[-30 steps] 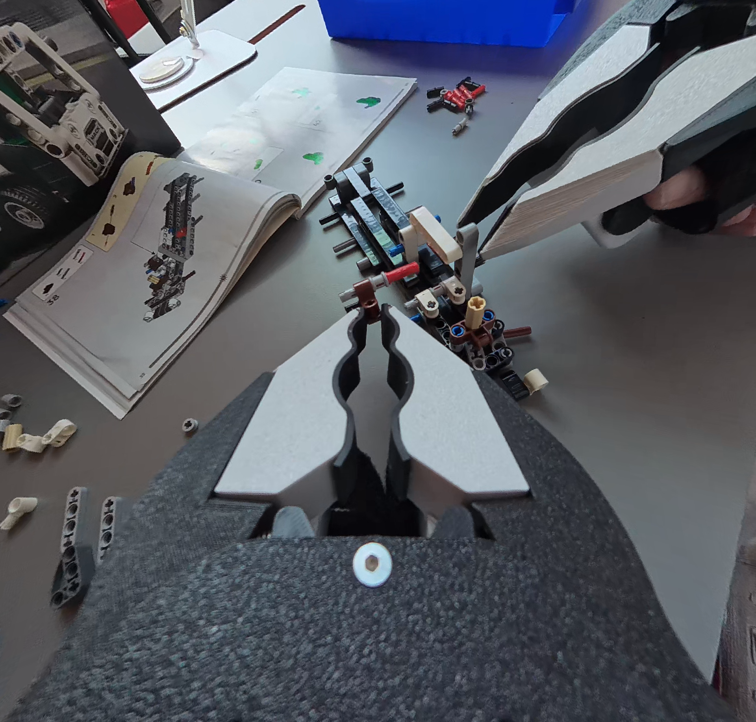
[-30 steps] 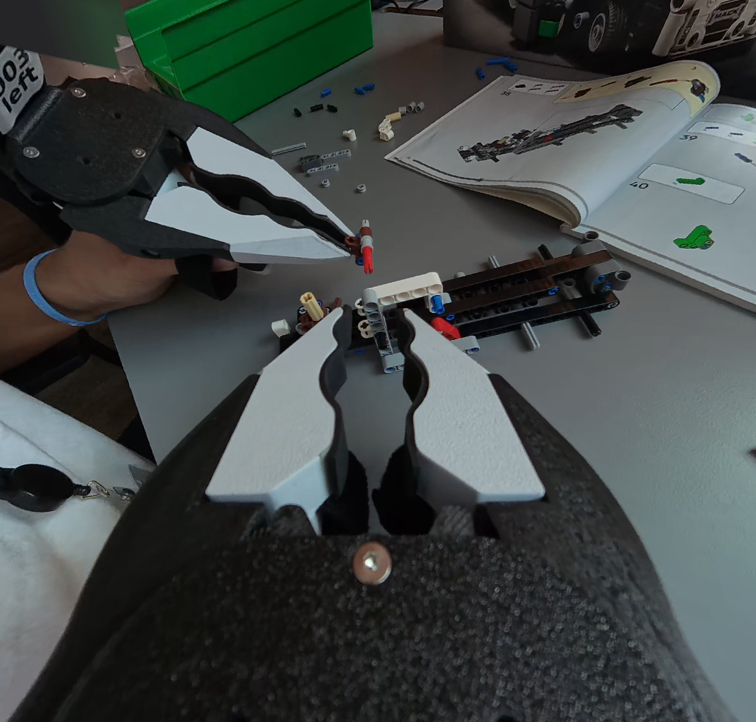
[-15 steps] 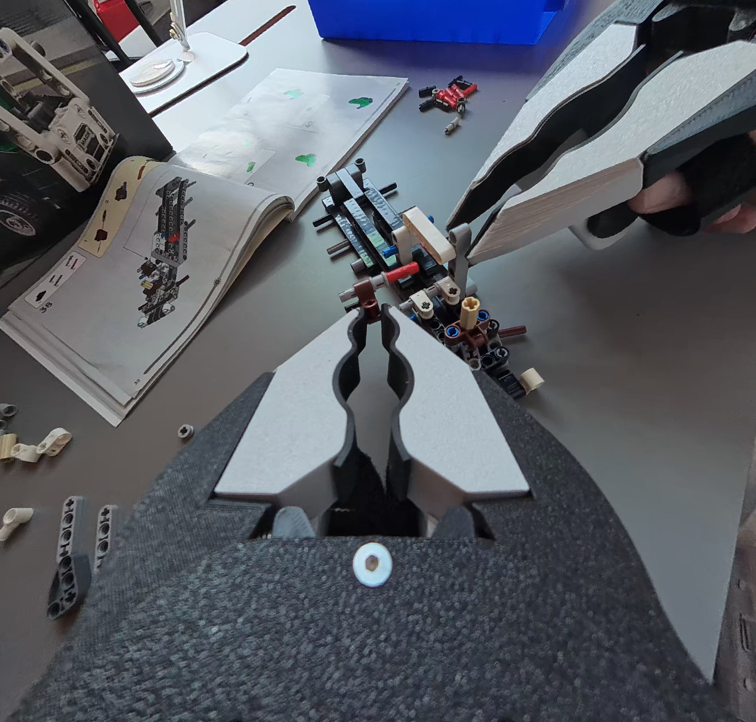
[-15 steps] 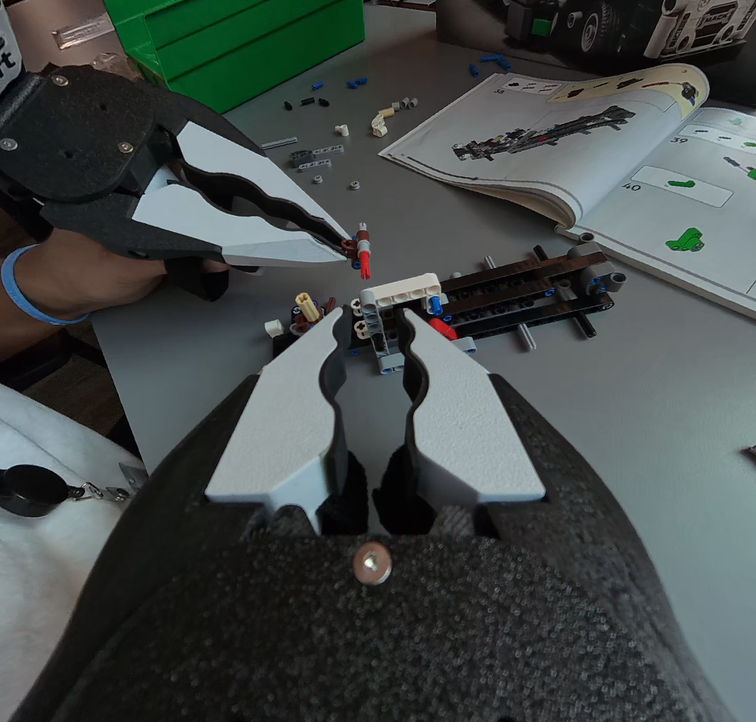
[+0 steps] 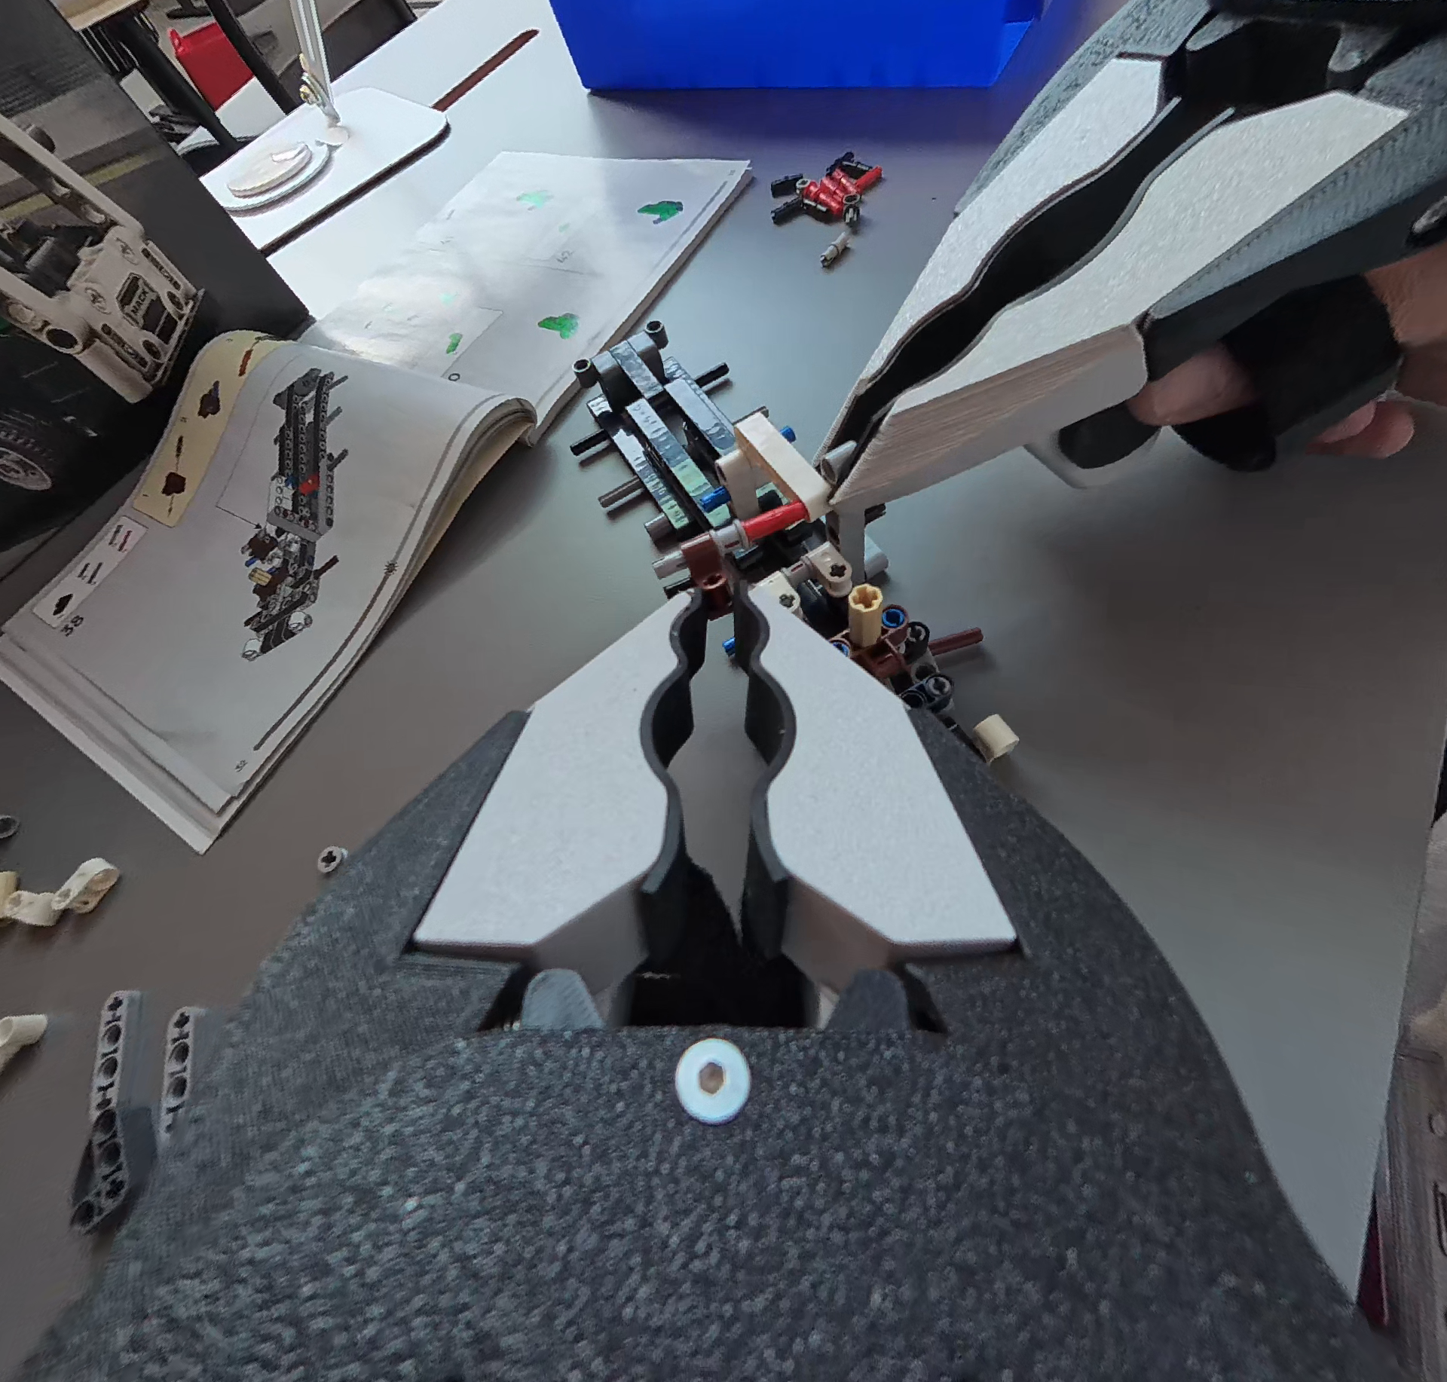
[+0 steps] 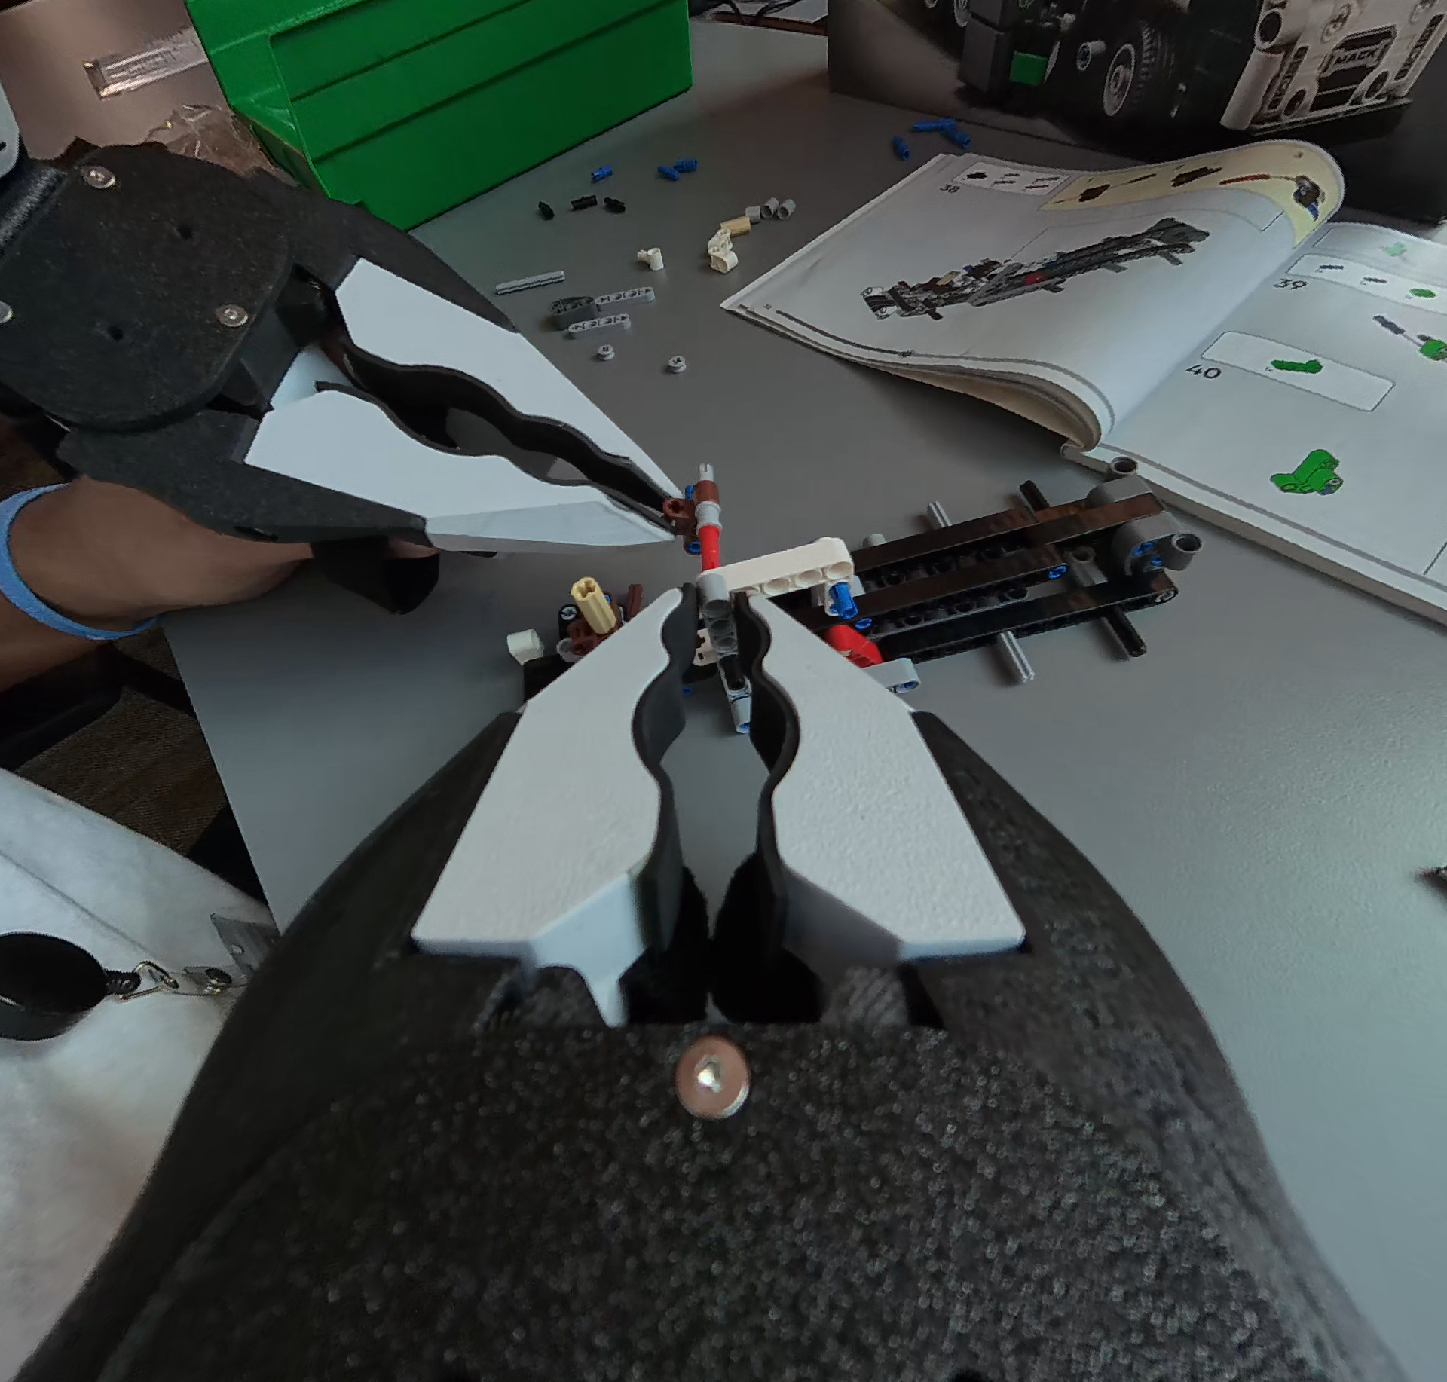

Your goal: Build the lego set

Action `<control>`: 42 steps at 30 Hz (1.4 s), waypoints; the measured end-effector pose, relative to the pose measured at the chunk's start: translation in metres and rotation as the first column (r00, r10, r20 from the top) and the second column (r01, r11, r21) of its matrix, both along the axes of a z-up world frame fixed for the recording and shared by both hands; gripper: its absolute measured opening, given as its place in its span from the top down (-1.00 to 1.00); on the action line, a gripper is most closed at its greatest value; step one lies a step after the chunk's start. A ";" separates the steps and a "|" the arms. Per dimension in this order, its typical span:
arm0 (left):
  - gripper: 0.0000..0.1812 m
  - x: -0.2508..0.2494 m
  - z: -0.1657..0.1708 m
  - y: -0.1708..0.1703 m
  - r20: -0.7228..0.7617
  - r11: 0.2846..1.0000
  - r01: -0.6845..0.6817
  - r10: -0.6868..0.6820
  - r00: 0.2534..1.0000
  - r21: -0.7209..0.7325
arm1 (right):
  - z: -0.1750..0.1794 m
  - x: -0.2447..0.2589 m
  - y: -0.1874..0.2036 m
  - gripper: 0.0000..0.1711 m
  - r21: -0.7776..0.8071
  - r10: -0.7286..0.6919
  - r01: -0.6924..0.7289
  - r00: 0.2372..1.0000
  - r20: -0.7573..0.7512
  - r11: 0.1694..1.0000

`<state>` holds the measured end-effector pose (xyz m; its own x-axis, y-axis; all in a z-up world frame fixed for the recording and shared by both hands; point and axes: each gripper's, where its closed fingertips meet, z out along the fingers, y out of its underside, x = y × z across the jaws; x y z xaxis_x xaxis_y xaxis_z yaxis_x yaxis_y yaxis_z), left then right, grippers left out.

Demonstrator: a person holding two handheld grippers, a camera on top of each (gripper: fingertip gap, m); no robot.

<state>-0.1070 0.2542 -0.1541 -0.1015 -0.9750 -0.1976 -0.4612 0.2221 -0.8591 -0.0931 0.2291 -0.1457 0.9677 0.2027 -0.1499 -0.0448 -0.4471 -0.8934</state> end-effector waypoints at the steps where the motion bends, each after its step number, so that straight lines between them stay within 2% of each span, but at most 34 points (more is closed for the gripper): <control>1: 0.95 0.000 -0.001 0.001 -0.008 1.000 -0.006 0.006 1.000 -0.006 | 0.000 0.000 0.000 0.91 0.000 0.002 -0.002 1.000 0.000 1.000; 24: 0.95 -0.001 0.002 -0.005 0.008 0.999 0.034 -0.034 0.999 -0.013 | -0.001 0.002 -0.002 0.90 -0.029 0.019 -0.023 0.989 -0.145 0.999; 30: 0.95 -0.001 0.001 -0.007 0.009 0.991 0.097 -0.099 0.995 0.093 | -0.001 0.003 -0.003 0.90 -0.037 0.043 -0.051 0.978 -0.203 0.998; 37: 0.95 0.001 -0.001 -0.006 0.004 0.987 0.119 -0.120 0.993 0.109 | -0.001 0.003 -0.004 0.89 -0.046 0.069 -0.084 0.962 -0.263 0.995; 42: 0.95 0.002 -0.002 -0.005 0.000 0.989 0.110 -0.111 0.994 0.100 | -0.002 0.003 -0.003 0.88 -0.045 0.066 -0.078 0.969 -0.237 0.996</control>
